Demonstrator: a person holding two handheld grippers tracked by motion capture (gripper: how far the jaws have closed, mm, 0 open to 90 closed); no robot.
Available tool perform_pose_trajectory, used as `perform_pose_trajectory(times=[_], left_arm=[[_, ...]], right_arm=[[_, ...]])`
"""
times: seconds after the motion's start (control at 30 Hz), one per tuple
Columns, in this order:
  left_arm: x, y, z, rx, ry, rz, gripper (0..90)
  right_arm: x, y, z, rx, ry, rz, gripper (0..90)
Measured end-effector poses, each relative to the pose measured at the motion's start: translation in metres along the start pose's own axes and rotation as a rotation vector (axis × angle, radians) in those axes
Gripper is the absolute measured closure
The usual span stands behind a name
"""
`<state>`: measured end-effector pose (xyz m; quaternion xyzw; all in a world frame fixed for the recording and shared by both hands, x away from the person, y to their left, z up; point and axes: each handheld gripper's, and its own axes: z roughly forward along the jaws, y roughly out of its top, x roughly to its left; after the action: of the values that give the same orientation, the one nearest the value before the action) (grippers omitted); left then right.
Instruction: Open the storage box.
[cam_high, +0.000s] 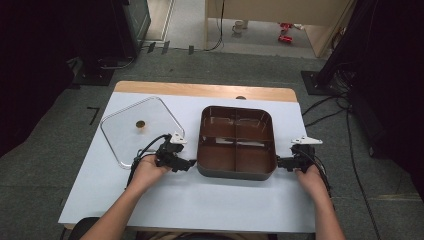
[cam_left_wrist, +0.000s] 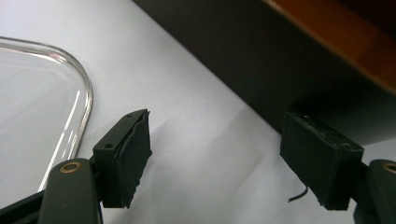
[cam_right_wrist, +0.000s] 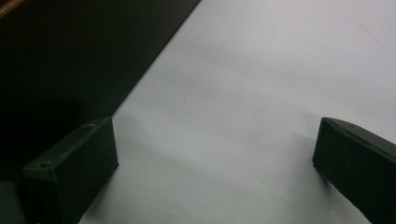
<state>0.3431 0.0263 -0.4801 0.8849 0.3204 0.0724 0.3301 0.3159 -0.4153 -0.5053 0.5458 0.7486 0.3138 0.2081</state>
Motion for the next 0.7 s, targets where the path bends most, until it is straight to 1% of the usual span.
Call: perform_pose_trajectory(times=[0.07, 0.1, 0.2, 0.33, 0.4, 0.43, 0.47, 0.6, 0.7], left_arm=[[0.000, -0.001, 0.001, 0.010, 0.002, 0.003, 24.5], [0.000, -0.002, 0.002, 0.014, 0.002, 0.024, 23.9], [-0.001, -0.002, 0.002, 0.014, 0.005, 0.029, 23.4], [-0.003, -0.003, 0.004, 0.016, 0.011, 0.045, 19.9], [-0.006, -0.005, 0.005, 0.013, 0.022, 0.069, 19.5], [-0.007, -0.006, 0.005, 0.007, 0.031, 0.088, 18.7], [-0.007, -0.006, 0.005, 0.007, 0.031, 0.088, 18.7], [-0.007, -0.011, 0.006, -0.035, 0.031, 0.078, 18.3], [-0.008, -0.013, 0.006, -0.051, 0.033, 0.076, 18.2]], right_arm=[[0.000, 0.000, 0.000, 0.000, 0.000, 0.000, 0.0], [0.000, 0.000, 0.000, 0.000, 0.000, 0.000, 0.0], [0.000, 0.000, 0.000, 0.000, 0.000, 0.000, 0.0], [0.000, 0.000, 0.000, 0.000, 0.000, 0.000, 0.0], [0.000, 0.000, 0.000, 0.000, 0.000, 0.000, 0.0], [0.000, 0.000, 0.000, 0.000, 0.000, -0.001, 0.0], [0.000, 0.000, 0.000, 0.000, 0.000, -0.001, 0.0], [0.000, 0.000, 0.000, 0.000, 0.000, 0.000, 0.0], [0.000, 0.000, 0.000, 0.000, 0.000, 0.000, 0.0]])
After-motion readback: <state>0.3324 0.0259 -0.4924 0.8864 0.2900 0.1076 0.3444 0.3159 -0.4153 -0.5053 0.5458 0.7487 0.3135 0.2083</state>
